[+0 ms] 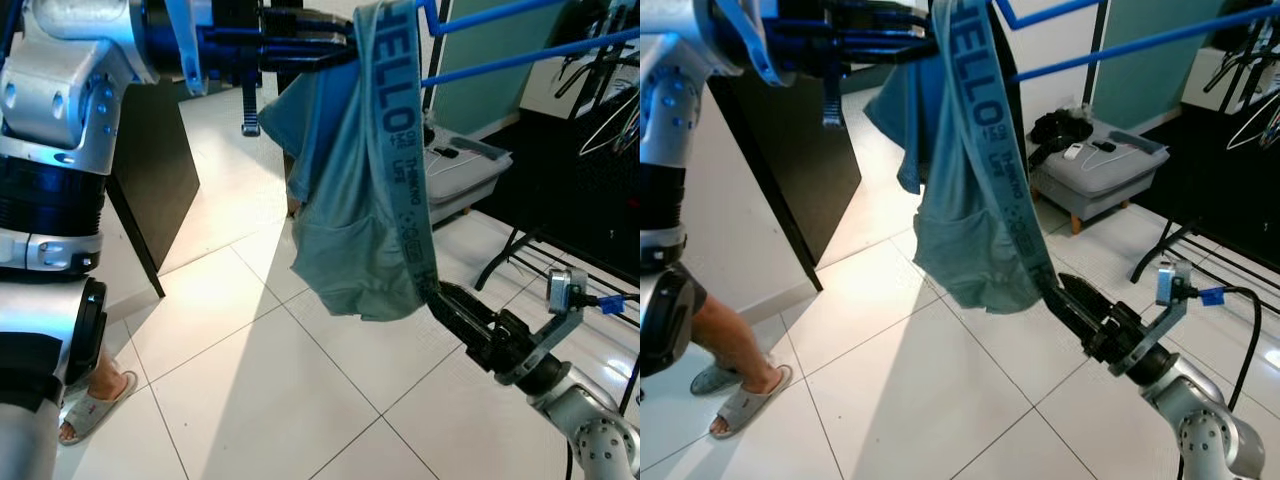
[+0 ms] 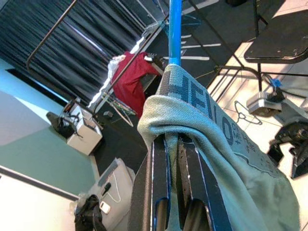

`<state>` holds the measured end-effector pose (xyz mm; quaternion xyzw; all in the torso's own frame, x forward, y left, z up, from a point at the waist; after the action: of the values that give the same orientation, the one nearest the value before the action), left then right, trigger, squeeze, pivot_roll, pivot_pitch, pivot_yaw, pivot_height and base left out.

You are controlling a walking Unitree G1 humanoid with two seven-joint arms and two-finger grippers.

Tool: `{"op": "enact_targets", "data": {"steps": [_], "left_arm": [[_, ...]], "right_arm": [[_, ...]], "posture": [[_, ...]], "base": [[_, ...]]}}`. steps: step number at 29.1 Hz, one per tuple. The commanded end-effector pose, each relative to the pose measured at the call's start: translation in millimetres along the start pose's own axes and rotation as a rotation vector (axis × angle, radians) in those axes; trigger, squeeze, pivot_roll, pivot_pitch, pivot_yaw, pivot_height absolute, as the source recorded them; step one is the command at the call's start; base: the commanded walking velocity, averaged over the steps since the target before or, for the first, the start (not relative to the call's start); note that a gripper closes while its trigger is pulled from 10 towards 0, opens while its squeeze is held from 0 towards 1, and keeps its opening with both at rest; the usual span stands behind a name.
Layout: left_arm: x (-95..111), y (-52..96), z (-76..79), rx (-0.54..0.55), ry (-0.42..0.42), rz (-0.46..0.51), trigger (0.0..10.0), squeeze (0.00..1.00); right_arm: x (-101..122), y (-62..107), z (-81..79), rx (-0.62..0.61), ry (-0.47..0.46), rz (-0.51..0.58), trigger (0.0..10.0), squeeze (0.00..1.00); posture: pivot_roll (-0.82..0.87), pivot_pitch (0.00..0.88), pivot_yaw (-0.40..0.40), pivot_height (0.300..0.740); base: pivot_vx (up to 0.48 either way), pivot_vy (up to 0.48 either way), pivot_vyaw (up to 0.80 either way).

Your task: Hang hanger

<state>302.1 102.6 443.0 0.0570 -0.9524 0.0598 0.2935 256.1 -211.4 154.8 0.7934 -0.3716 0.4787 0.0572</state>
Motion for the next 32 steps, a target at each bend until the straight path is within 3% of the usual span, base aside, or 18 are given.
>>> {"op": "enact_targets", "data": {"steps": [1, 6, 7, 8, 13, 14, 15, 16, 17, 18, 27, 32], "left_arm": [[11, 1.0, -6.1, 0.016, -0.032, 0.029, 10.0, 0.00], [13, -0.4, -6.2, 0.009, -0.035, 0.038, 10.0, 0.00], [15, -0.9, -6.4, 0.006, -0.036, 0.043, 10.0, 0.00], [16, -1.3, -6.6, 0.003, -0.038, 0.046, 10.0, 0.00], [18, -1.5, -7.0, 0.003, -0.043, 0.048, 10.0, 0.00], [18, -1.2, -7.2, 0.006, -0.044, 0.043, 10.0, 0.00], [18, -1.2, -7.2, 0.006, -0.044, 0.043, 10.0, 0.00], [18, -0.9, -7.4, 0.009, -0.044, 0.039, 10.0, 0.00], [18, -0.9, -7.4, 0.009, -0.044, 0.039, 10.0, 0.00], [17, -0.3, -7.6, 0.012, -0.044, 0.033, 10.0, 0.00], [15, 1.5, -8.0, 0.028, -0.043, 0.017, 10.0, 0.00], [0, 9.7, -9.3, 0.065, -0.016, -0.043, 10.0, 0.00]], "right_arm": [[-4, -4.3, -2.6, 0.016, 0.004, -0.016, 10.0, 1.00], [-4, -7.5, 4.3, -0.031, 0.032, -0.004, 10.0, 1.00], [-2, -8.9, 6.5, -0.042, 0.036, 0.010, 10.0, 0.32], [2, -10.6, 9.1, -0.055, 0.046, 0.030, 10.0, 0.00], [9, -11.6, 14.3, -0.087, 0.049, 0.073, 10.0, 0.00], [12, -10.9, 15.7, -0.097, 0.054, 0.091, 4.4, 0.00], [12, -10.9, 15.7, -0.097, 0.054, 0.091, 4.4, 0.00], [15, -9.6, 16.7, -0.103, 0.058, 0.105, 2.6, 0.00], [15, -9.6, 16.7, -0.103, 0.058, 0.105, 2.6, 0.00], [17, -7.8, 15.9, -0.099, 0.064, 0.116, 0.0, 0.00], [24, -3.9, 12.3, -0.074, 0.088, 0.141, 0.0, 0.00], [32, -2.8, 13.2, -0.091, 0.129, 0.158, 0.0, 0.00]], "posture": [[-0.02, 0.000, 0.050, 0.740], [-0.02, 0.000, 0.050, 0.740], [-0.01, 0.000, 0.052, 0.740], [-0.01, 0.000, 0.052, 0.740], [-0.01, 0.000, 0.053, 0.740], [-0.01, 0.000, 0.053, 0.740], [-0.01, 0.000, 0.053, 0.740], [-0.01, 0.000, 0.053, 0.740], [-0.01, 0.000, 0.053, 0.740], [-0.01, 0.000, 0.053, 0.740], [-0.02, 0.000, 0.053, 0.740], [-0.02, 0.000, 0.052, 0.740]], "base": [[0.000, 0.000, 0.00], [0.000, 0.000, 0.00], [0.000, 0.000, 0.00], [0.000, 0.000, 0.00], [0.000, 0.000, 0.00], [0.000, 0.000, 0.00], [0.000, 0.000, 0.00], [0.000, 0.000, 0.00], [0.000, 0.000, 0.00], [0.000, 0.000, 0.00], [0.000, 0.000, 0.00], [0.000, 0.000, 0.00]]}}
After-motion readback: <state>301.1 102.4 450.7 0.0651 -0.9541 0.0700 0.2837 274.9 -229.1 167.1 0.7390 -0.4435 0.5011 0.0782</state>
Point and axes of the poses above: a point about 5 cm out from each wrist's last joint towards the gripper, its own y axis pointing back from the gripper into the wrist, its own x axis along the axis of the wrist's last joint, z = x × y, the point moved 1 cm from there along -y, pointing out of the wrist towards the gripper, and after that the axes turned 4 degrees about -y, right-handed, at the moved point
